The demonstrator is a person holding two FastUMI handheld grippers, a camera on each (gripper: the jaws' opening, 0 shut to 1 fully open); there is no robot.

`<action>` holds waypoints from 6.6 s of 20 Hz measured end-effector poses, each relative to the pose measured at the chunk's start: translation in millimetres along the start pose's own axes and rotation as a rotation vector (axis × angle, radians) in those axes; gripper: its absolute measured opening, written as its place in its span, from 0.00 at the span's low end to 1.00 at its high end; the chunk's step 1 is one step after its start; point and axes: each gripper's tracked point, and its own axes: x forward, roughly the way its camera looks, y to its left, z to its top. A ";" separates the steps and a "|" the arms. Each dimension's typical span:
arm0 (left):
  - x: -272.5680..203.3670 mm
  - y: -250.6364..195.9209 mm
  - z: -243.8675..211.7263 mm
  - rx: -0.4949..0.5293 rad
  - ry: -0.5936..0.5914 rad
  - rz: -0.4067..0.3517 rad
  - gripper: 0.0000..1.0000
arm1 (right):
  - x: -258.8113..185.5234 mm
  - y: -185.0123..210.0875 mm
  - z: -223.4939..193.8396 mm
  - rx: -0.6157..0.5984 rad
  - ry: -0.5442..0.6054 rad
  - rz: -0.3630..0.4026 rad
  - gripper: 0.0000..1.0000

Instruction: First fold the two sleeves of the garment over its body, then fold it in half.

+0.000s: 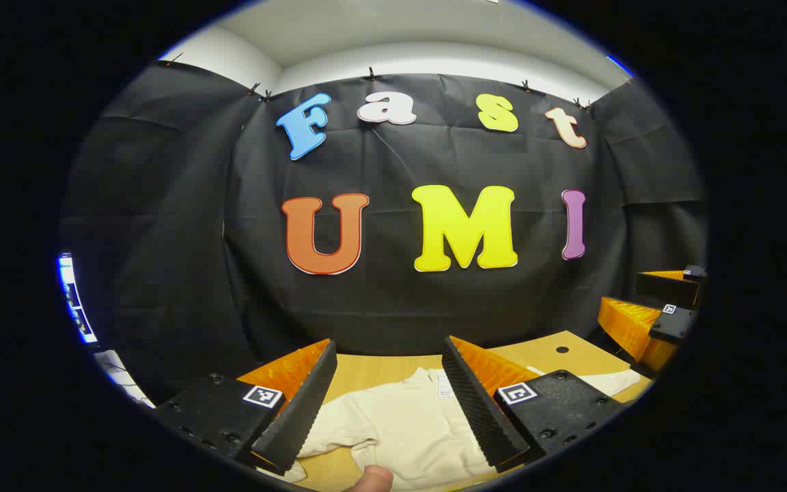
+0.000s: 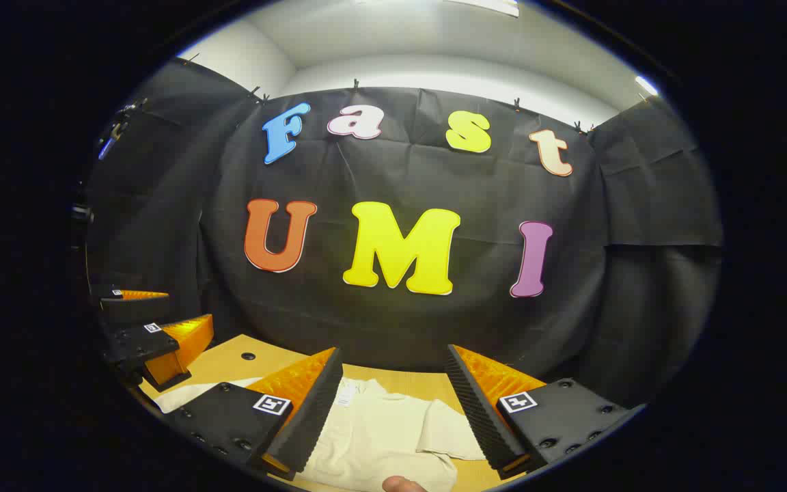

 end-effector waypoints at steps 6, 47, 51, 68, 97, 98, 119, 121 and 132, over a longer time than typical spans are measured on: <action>7.1 -17.6 4.7 0.016 -0.009 -0.024 0.98 | 7.4 -14.2 -4.9 0.010 0.009 -0.009 0.94; 5.3 -170.0 -14.5 0.070 0.078 0.070 0.98 | 48.1 -413.0 -335.2 0.140 0.662 -0.502 0.95; -1.9 -181.1 -13.7 0.084 0.085 0.078 0.98 | 35.6 -433.1 -371.6 0.178 0.760 -0.545 0.94; 8.3 -158.5 -40.6 0.083 0.182 0.055 0.98 | 15.2 -443.2 -438.2 0.459 1.091 -0.652 0.94; 24.9 -96.1 -66.6 0.072 0.216 -0.021 0.98 | 56.5 -434.7 -414.5 0.640 1.098 -0.614 0.12; 26.5 -95.2 -68.2 0.068 0.218 -0.023 0.98 | 54.5 -430.4 -401.5 0.636 1.089 -0.608 0.12; 12.8 -6.7 -69.3 0.082 0.089 -0.003 0.99 | 171.2 -223.2 -215.4 0.413 0.956 -0.283 0.00; 9.9 2.5 -71.1 0.072 0.091 0.005 0.99 | 184.3 -182.6 -200.1 0.398 0.955 -0.223 0.00; 1.7 55.5 -83.6 0.036 0.103 0.063 0.99 | 231.1 35.8 -176.5 0.348 0.998 0.081 0.00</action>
